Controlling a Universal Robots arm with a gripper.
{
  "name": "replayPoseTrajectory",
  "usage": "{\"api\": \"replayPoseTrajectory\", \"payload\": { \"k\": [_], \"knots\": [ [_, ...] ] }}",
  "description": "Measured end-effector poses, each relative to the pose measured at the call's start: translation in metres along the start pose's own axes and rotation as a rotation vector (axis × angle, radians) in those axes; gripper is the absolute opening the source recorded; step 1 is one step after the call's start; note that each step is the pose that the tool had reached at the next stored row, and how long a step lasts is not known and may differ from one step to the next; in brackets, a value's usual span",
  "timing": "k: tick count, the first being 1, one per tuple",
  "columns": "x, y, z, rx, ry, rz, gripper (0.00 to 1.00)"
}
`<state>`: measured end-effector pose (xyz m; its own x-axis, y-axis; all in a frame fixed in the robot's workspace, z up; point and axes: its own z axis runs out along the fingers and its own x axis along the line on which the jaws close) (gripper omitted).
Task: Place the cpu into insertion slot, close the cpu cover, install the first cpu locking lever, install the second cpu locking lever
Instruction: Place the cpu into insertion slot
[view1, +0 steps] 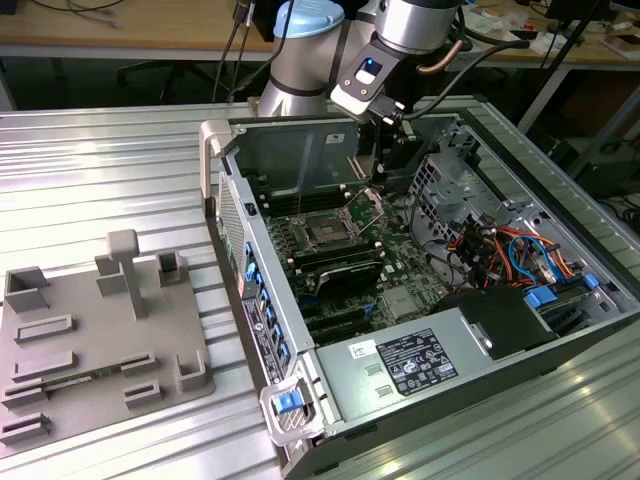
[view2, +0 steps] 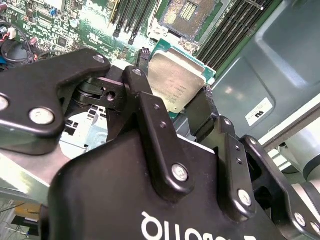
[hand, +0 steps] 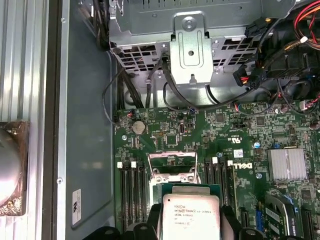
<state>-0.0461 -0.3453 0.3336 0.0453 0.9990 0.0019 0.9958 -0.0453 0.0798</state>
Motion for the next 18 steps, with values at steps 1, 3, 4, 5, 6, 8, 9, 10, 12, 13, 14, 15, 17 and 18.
{"api": "replayPoseTrajectory", "payload": {
  "k": [1,3,4,5,6,8,9,10,12,13,14,15,17,18],
  "knots": [
    [0.0000,0.0000,0.0003,0.0008,0.0001,0.000,0.55],
    [0.0000,0.0000,0.0005,0.0018,0.0000,0.000,0.55],
    [0.0000,0.0000,0.0005,0.0018,0.0001,0.000,0.55],
    [0.0000,0.0000,0.0005,0.0018,0.0001,0.000,0.55],
    [0.0000,0.0000,0.0005,0.0018,0.0001,0.000,0.55],
    [0.0001,-0.0001,0.0010,0.0017,0.0004,0.000,0.55],
    [0.0000,-0.0001,0.0013,0.0017,0.0003,0.000,0.55],
    [0.0000,-0.0001,0.0017,0.0017,0.0002,0.000,0.55],
    [0.0000,-0.0002,0.0030,0.0017,0.0002,0.000,0.55],
    [0.0000,-0.0003,0.0036,0.0018,0.0001,0.000,0.55],
    [0.0000,-0.0005,0.0067,0.0018,0.0000,0.000,0.55],
    [0.0000,-0.0006,0.0081,0.0018,0.0000,0.000,0.55],
    [0.0000,-0.0007,0.0090,0.0018,0.0000,0.000,0.55],
    [0.0000,-0.0007,0.0094,0.0018,0.0001,0.000,0.55]
  ]
}}
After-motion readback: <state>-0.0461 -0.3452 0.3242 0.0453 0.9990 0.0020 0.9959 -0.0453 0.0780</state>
